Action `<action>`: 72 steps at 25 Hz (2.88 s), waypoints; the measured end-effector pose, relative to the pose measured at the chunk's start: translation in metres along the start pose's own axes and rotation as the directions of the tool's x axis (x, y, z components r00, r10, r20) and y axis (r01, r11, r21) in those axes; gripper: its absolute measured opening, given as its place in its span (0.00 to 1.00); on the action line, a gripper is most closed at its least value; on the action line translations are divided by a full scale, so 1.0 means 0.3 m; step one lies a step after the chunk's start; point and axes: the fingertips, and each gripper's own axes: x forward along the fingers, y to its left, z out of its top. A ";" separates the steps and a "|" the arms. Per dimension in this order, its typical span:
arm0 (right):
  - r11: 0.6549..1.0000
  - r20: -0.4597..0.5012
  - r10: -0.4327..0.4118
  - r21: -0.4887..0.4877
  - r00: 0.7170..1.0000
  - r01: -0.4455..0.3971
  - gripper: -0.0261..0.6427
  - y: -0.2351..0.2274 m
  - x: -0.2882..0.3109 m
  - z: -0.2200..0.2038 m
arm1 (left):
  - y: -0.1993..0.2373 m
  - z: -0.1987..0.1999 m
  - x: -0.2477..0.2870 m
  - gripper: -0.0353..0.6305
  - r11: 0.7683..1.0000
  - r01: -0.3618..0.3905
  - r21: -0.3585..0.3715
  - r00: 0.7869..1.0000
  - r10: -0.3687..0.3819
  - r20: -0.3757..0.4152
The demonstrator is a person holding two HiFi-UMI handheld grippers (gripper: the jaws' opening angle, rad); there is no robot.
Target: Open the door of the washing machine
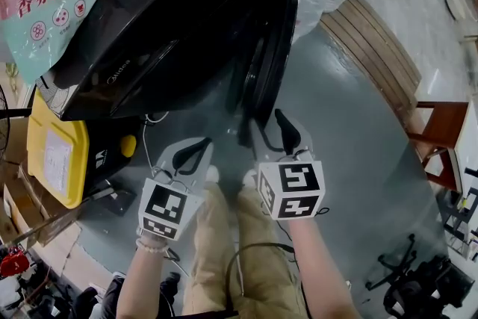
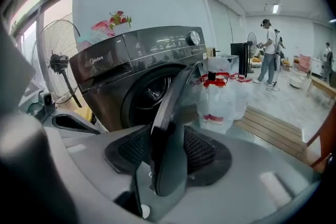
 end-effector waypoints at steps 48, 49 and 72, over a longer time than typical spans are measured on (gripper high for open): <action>0.864 0.003 -0.476 -0.187 0.880 0.468 0.19 -0.883 -0.295 -0.002 | -0.009 0.127 -0.008 0.04 0.999 0.012 0.047 0.998 -0.015 0.062; 0.862 0.004 -0.480 -0.184 0.877 0.473 0.19 -0.897 -0.295 0.002 | -0.006 0.126 -0.013 0.04 0.999 0.012 0.051 0.998 -0.015 0.060; 0.984 0.075 -0.133 -0.107 0.988 0.140 0.16 -0.222 -0.463 0.213 | -0.002 0.413 -0.390 0.04 0.998 -0.019 0.067 0.990 0.010 0.138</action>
